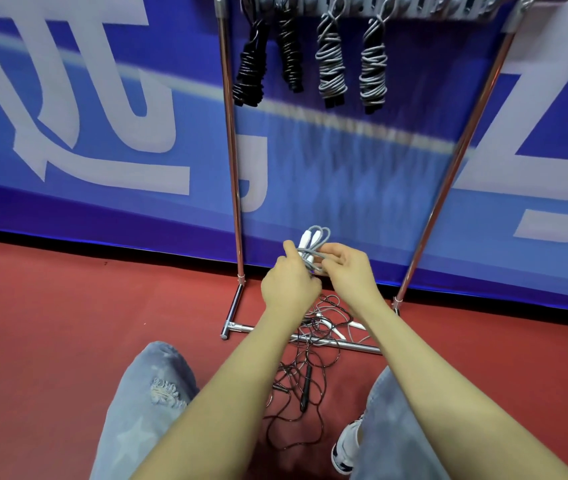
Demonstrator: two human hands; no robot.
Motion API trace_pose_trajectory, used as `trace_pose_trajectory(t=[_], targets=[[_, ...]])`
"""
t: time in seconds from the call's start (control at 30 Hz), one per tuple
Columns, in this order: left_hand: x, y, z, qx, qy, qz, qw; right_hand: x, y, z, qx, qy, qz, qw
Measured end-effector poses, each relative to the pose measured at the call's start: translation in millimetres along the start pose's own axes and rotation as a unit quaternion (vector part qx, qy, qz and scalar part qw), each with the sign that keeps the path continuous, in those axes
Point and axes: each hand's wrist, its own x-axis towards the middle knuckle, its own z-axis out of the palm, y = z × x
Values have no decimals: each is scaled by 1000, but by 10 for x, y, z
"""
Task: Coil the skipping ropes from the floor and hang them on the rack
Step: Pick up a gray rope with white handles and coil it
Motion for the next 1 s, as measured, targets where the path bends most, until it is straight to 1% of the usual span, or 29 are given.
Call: trace_pose_trajectory(t=[0.03, 0.1, 0.2, 0.27, 0.3, 0.4, 0.47, 0.53, 0.6, 0.8, 0.87, 1.0], targets=[[11, 5, -19, -22, -15, -7, 1000, -12, 0, -25, -16, -9, -9, 1000], [38, 5, -54, -112, -62, -14, 992, -12, -12, -76, -47, -17, -26, 998], [59, -17, -100, -235, -123, -24, 964, 13, -68, -127, -89, -34, -50, 994], [81, -22, -95, -249, -130, -21, 960, 34, -109, -144, -109, -36, -59, 992], [86, -23, -87, -221, -120, -16, 968, 43, -120, -149, -110, -36, -58, 992], [95, -40, -93, -92, -57, 29, 994, 79, -121, -139, -129, -14, -56, 990], [90, -28, -105, -17, -29, 65, 997, 111, -95, -149, -144, 23, -44, 988], [77, 1, -118, 34, -11, 86, 996, 122, -95, -157, -117, 49, -28, 992], [71, 31, -146, 50, 4, 86, 995, 124, -116, -162, -86, 60, -29, 994], [111, 85, -251, 30, 33, 53, 998, 67, -211, -105, 7, 36, -24, 999], [131, 83, -278, 44, 41, 54, 997, 70, -231, -86, 5, 41, -21, 999], [158, 51, -325, 104, 42, 74, 991, 115, -252, -67, -52, 76, -36, 995]])
